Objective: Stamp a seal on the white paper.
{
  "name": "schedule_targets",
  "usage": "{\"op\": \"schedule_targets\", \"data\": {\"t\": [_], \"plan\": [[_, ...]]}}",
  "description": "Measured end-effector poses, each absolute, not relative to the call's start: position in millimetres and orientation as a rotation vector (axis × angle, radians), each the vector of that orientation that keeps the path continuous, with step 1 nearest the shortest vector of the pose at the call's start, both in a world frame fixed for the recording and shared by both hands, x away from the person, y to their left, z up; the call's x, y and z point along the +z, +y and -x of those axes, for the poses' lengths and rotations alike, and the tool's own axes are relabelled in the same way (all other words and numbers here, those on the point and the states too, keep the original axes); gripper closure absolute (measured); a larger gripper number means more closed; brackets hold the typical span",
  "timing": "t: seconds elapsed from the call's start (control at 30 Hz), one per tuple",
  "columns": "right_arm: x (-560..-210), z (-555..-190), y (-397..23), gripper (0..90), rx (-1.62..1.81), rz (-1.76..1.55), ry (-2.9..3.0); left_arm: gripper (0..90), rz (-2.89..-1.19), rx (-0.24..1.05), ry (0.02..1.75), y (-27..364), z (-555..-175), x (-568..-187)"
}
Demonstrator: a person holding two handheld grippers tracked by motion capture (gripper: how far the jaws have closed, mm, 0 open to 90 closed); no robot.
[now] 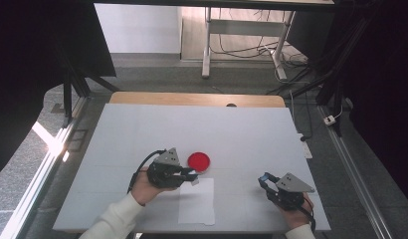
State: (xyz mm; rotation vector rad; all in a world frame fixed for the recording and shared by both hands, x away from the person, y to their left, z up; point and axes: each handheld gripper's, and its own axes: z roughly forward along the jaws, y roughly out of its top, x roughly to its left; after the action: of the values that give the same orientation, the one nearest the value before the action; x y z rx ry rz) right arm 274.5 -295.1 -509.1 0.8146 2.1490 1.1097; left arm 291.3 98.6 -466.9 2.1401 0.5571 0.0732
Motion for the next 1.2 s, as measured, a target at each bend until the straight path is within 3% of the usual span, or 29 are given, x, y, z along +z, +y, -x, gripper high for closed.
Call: {"op": "schedule_targets", "data": {"t": [1.2], "plan": [[-509.8, -274.5, -294.0, 64.8, 1.097, -0.817, 2.158, 75.6, -2.223, 0.063, 0.526, 82.0, -281.6, -499.8]]}}
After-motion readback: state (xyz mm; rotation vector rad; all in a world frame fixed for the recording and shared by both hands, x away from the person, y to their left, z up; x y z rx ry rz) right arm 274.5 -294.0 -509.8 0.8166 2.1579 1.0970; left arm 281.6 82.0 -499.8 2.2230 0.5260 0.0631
